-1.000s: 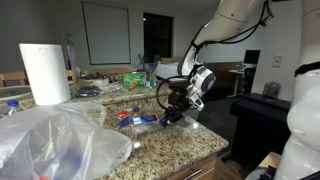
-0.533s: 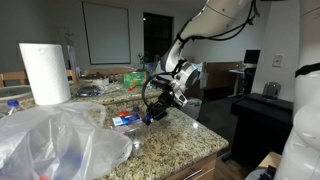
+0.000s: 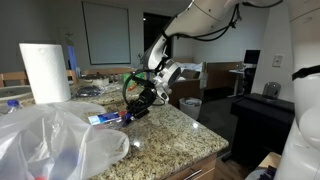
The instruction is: Remove a bottle from the plastic bag and put it on the counter and then put it back in the plastic bag
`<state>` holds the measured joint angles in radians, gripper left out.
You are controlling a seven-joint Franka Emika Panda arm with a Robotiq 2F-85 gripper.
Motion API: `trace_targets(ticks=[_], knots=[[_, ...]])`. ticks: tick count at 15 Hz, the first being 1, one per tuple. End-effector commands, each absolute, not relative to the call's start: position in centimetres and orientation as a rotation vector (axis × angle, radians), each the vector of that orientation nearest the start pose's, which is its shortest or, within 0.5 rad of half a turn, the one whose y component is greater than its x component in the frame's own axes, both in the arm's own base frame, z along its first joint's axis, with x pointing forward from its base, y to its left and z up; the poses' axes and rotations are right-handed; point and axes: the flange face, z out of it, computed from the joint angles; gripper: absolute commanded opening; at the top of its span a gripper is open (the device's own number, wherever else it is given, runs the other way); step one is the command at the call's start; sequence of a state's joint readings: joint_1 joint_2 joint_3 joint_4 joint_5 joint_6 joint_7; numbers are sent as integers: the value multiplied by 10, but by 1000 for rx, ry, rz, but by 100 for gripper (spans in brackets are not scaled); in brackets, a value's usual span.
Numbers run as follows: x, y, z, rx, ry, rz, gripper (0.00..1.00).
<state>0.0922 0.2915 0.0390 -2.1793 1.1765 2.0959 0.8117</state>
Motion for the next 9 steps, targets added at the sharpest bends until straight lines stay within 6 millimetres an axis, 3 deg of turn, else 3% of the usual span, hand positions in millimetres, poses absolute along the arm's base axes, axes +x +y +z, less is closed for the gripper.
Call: trace_targets(ticks=[1, 6, 9], knots=[[536, 148, 226, -1749, 1613, 892, 9], [542, 172, 198, -1785, 1617, 905, 9], [548, 190, 193, -1780, 1585, 913, 9]])
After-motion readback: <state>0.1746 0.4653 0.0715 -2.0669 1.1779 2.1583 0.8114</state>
